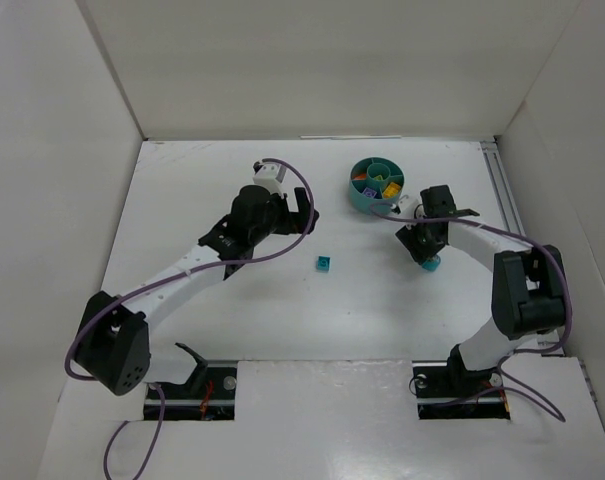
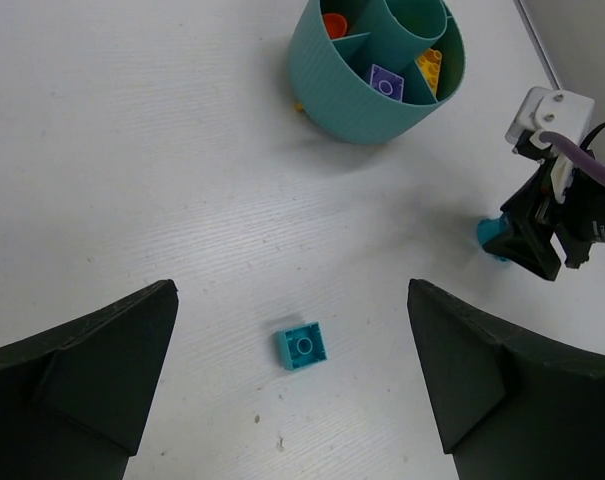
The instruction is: Sort the legos into containers by color
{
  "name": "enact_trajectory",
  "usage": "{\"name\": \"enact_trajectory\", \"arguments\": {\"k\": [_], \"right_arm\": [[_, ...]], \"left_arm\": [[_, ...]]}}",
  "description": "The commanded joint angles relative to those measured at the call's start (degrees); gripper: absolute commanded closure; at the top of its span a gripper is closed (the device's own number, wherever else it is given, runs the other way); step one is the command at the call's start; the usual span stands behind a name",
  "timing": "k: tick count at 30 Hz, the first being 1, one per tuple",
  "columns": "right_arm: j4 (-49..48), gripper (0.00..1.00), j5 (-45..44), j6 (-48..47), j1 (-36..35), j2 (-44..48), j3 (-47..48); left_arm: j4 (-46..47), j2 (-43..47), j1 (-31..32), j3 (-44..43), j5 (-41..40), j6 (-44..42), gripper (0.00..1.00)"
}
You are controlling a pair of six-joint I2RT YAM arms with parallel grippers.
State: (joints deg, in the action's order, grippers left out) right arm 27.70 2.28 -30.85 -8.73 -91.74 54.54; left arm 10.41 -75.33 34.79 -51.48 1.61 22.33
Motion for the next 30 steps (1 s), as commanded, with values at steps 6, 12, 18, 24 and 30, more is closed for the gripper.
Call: {"name": "enact_trajectory", "arguments": {"k": [6, 12, 18, 24, 30], "right_arm": [[3.2, 0.46, 0.0, 0.0, 0.1, -1.2, 2.1], [2.6, 0.65, -0.8, 0.5, 0.1, -0.5, 2.1], [-6.3, 0.75, 11.6, -1.6, 3.1, 6.7, 2.2], [-21.6, 0.77, 27.1, -0.6, 6.8, 7.9, 6.7], [-35.7, 0.77, 40.1, -0.6, 7.8, -0.3, 17.0]], "left_arm": [[1.2, -1.5, 0.1, -1.9, -0.9, -1.5, 0.03], [0.1, -2.6, 0.1, -3.1, -0.9, -1.5, 0.05], [-0.5, -2.6, 0.1, -3.7, -0.9, -1.5, 0.05], [-2.1, -2.6, -0.4, -5.5, -0.9, -1.5, 0.05], [-3.2, -2.1, -1.6, -6.1, -0.9, -2.0, 0.05]]}}
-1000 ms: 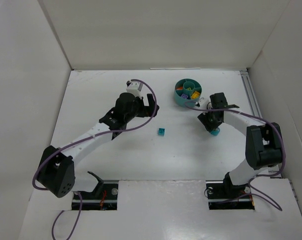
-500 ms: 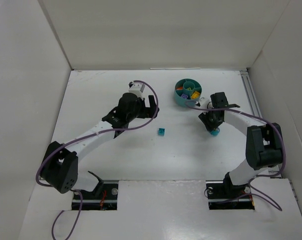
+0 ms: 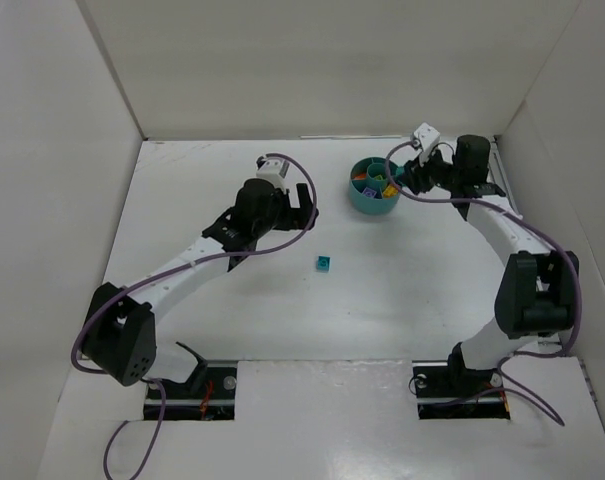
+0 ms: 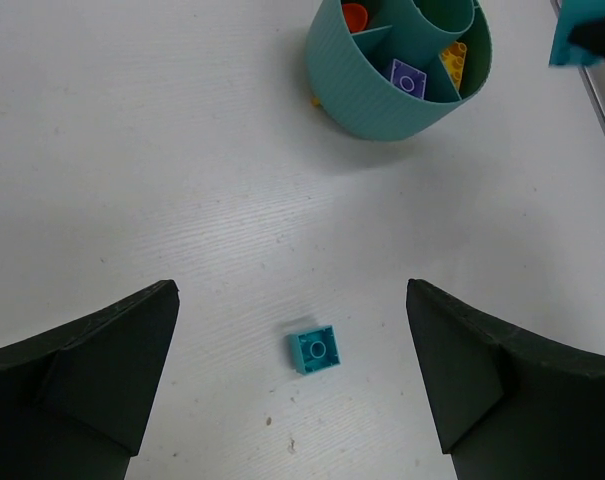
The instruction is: Sort the legos into containers by color
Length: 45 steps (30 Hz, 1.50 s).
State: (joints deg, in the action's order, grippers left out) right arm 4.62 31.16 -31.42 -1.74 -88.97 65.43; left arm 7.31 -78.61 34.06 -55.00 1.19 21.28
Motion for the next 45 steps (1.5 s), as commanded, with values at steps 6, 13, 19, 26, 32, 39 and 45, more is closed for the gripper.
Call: {"name": "enact_trajectory", "arguments": {"k": [6, 13, 19, 26, 32, 39, 45], "right_arm": [[-23.1, 0.77, 26.4, -2.0, 1.7, -13.5, 12.5], [-73.1, 0.76, 37.9, 31.1, 6.0, -26.3, 11.8], [-106.9, 0.75, 37.9, 61.3, 7.5, -39.3, 17.4], [-107.7, 0.74, 38.5, 63.9, 8.6, -41.9, 19.4], [-107.7, 0.72, 37.9, 64.5, 9.2, -42.4, 19.4], [-107.7, 0.70, 37.9, 66.7, 8.7, -43.6, 20.1], [-105.3, 0.67, 38.5, 66.8, 8.2, -44.9, 21.2]], "left_arm": [[0.4, 1.7, -1.4, -2.6, -0.5, -1.5, 0.06], [1.5, 0.5, -1.9, -2.6, -0.5, -1.5, 0.06], [2.7, -0.1, -1.9, -2.0, -0.5, -0.9, 0.06], [2.7, -1.2, -1.9, -2.0, -0.5, -0.4, 0.07], [2.7, -2.4, -1.9, -3.0, 0.2, -0.4, 0.07], [2.7, -4.2, -1.9, -3.5, 0.8, -0.4, 0.09], [3.2, -4.7, -1.9, -3.5, 1.9, -0.4, 0.09]]}}
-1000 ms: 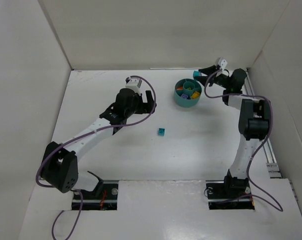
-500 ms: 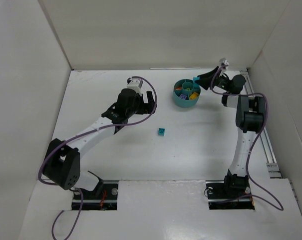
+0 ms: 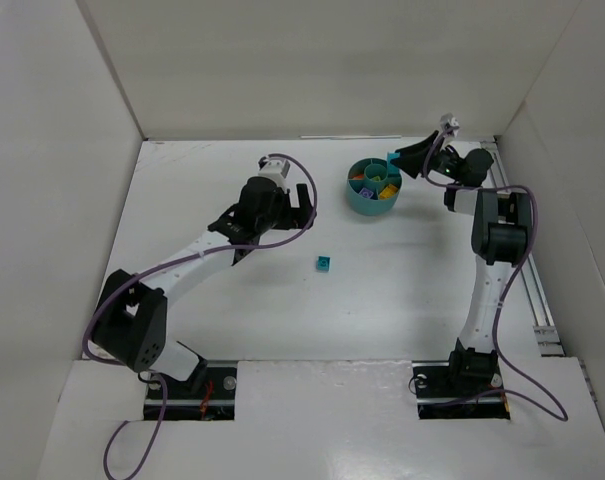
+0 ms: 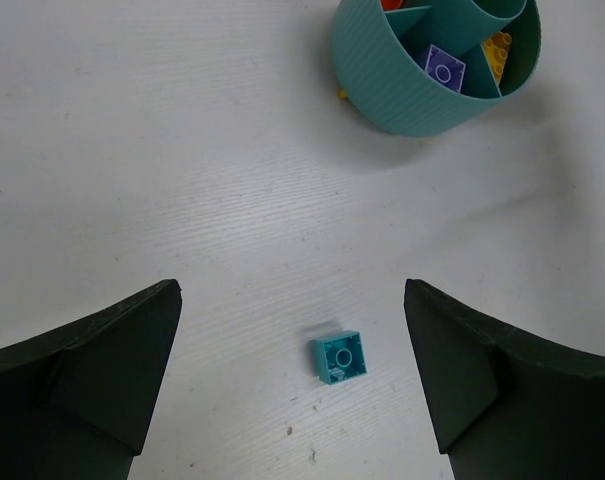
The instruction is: Sort the legos into containers by color
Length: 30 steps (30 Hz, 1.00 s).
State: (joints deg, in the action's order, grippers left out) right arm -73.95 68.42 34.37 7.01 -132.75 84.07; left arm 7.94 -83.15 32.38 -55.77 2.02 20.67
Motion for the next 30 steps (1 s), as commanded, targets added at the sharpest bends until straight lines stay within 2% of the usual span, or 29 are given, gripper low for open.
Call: {"name": "enact_trajectory", "arguments": {"k": [1, 9, 12, 17, 18, 21, 26, 30], "right_arm": [[-26.2, 0.67, 1.2, 1.0, -0.6, -1.8, 3.2], [-24.4, 0.60, 2.6, 1.0, -1.1, -3.7, 4.3], [-24.4, 0.51, 2.6, 1.0, -1.1, -3.7, 3.1], [-24.4, 0.45, 2.6, 1.0, -1.1, -2.5, 3.1], [-24.4, 0.40, 2.6, 1.0, -1.1, -1.9, 2.5], [-23.9, 0.36, 3.2, 1.0, -1.1, -1.3, 2.5], [-23.9, 0.35, 3.9, 1.5, -1.1, -0.1, 2.0], [-23.3, 0.48, 3.9, 1.5, -1.1, 0.4, 1.4]], "left_arm": [[2.6, -0.2, -0.2, -2.8, 1.1, 0.3, 0.09], [2.6, 0.4, -0.2, -2.8, 0.5, 0.3, 0.09], [2.6, 1.0, -0.2, -2.8, 0.5, 0.3, 0.09], [2.6, 1.0, -0.2, -2.8, 0.0, 0.3, 0.09], [2.6, 1.0, -0.2, -2.8, 0.0, 0.3, 0.09], [2.6, 1.0, -0.2, -2.8, 0.0, 0.3, 0.09], [2.6, 0.4, -0.2, -2.8, 0.6, 0.3, 0.09], [2.6, 0.4, -0.2, -2.8, 0.6, 0.3, 0.09]]}}
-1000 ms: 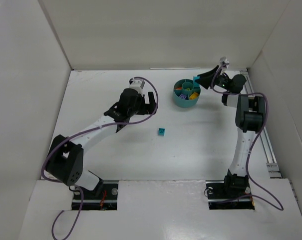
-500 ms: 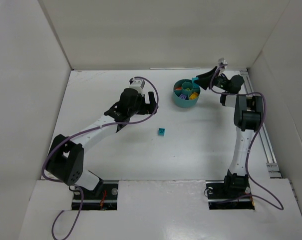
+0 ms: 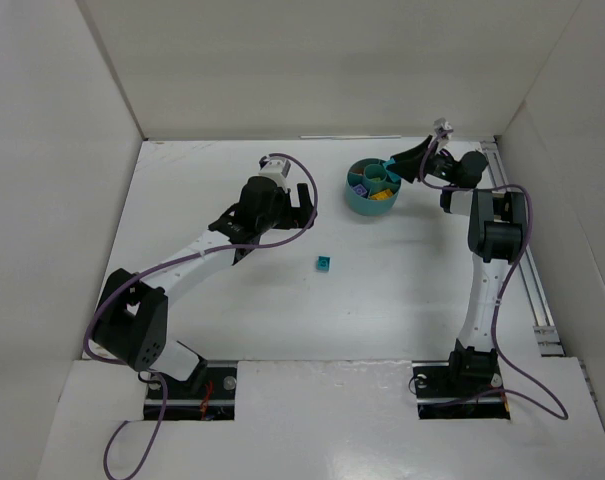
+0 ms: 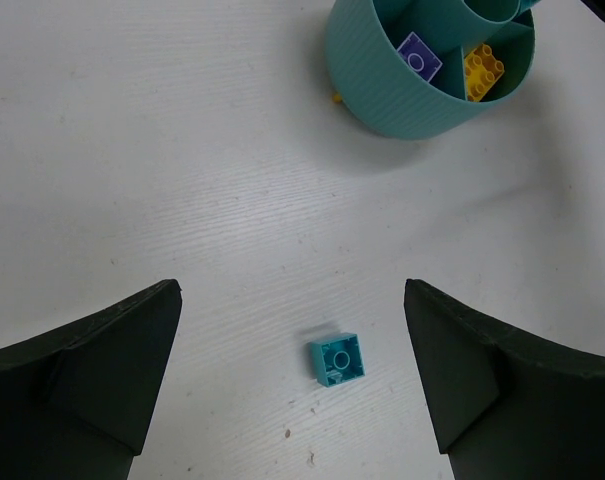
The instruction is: Sort the legos into containers by color
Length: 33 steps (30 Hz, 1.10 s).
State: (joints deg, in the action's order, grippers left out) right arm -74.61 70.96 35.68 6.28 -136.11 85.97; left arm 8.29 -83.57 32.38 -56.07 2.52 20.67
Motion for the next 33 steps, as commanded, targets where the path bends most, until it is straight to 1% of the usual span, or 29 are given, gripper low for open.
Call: {"name": "enact_trajectory", "arguments": {"k": [1, 4, 5, 6, 9, 14, 19, 25, 29, 32, 33], "right_arm": [[-21.9, 0.53, 0.9, 0.2, -0.4, 3.8, -0.5], [-23.3, 0.60, -1.5, 3.0, -0.4, 3.8, -0.5], [-24.7, 0.60, -1.5, 4.6, -0.4, 3.1, 0.3], [-28.6, 0.60, -2.1, 8.8, -0.4, 2.4, 1.8], [-29.2, 0.61, -2.1, 12.2, -0.9, 1.8, 3.5], [-28.7, 0.62, -3.5, 12.7, -0.9, 2.3, 2.1], [-29.2, 0.62, -4.7, 14.9, -0.9, 0.1, 2.1], [-29.2, 0.62, -5.7, 14.3, -0.9, -0.5, 0.9], [-29.2, 0.62, -7.1, 14.3, 0.4, -1.5, -0.4], [-29.2, 0.56, -7.1, 14.3, 1.0, -1.5, -1.0], [-29.2, 0.52, -7.1, 13.8, 1.0, -1.5, -1.0]], "left_arm": [[2.3, 0.3, -0.2, -2.5, 0.1, 0.3, 0.09], [2.3, 0.3, -0.2, -2.5, 0.1, 0.3, 0.09], [2.3, 0.3, -0.2, -2.5, 0.1, 0.3, 0.09], [2.3, 0.3, -0.2, -2.5, 0.1, 0.3, 0.09], [2.3, 0.3, -0.2, -2.5, 0.6, 0.3, 0.09], [2.8, 0.3, -0.2, -2.5, 0.6, 0.3, 0.10], [2.8, -0.2, -0.2, -2.5, 1.2, 0.3, 0.10], [2.8, 0.3, -0.2, -2.5, 1.2, 0.3, 0.10], [2.8, 0.3, -0.2, -3.0, 1.2, 0.3, 0.10], [2.8, 0.3, -0.2, -3.0, 1.2, 0.3, 0.10], [2.8, 0.3, -0.2, -3.0, 1.2, 0.3, 0.10]]}}
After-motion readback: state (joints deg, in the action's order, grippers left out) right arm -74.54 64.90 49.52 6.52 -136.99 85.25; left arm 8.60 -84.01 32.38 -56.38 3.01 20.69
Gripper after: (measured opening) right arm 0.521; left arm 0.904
